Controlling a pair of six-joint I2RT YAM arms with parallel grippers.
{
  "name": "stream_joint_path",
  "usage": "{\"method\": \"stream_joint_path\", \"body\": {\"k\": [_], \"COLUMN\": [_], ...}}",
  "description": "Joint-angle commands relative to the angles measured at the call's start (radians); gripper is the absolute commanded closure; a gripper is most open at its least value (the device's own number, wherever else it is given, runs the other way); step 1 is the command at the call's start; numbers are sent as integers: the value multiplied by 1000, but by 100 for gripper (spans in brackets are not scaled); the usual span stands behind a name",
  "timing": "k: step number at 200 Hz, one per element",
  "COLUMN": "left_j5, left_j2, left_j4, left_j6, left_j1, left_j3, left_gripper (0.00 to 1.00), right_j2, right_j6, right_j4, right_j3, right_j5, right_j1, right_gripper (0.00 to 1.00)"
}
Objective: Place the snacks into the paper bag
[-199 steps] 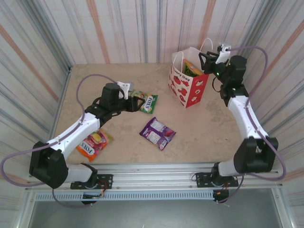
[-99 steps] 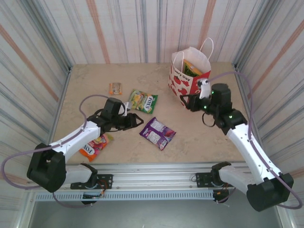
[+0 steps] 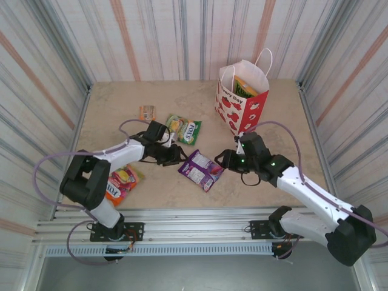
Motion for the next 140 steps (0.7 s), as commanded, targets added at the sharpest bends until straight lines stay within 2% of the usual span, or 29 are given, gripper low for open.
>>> {"method": "stream_joint_path", "body": {"k": [1, 55, 140], "left_j5": [47, 116, 194], "left_j2": [53, 175, 196], "left_j4": [-22, -48, -16], "left_j6": [55, 106, 126], "left_j1": [4, 1, -18], "left_j3": [68, 131, 85], "left_gripper": [44, 48, 48], "right_j2": [42, 145, 305], "right_j6": [133, 195, 204], "right_j4": [-6, 106, 266], "right_j3": [-42, -119, -144], "right_j5": [-5, -63, -98], "right_j1": [32, 83, 76], "right_gripper": [42, 41, 46]}}
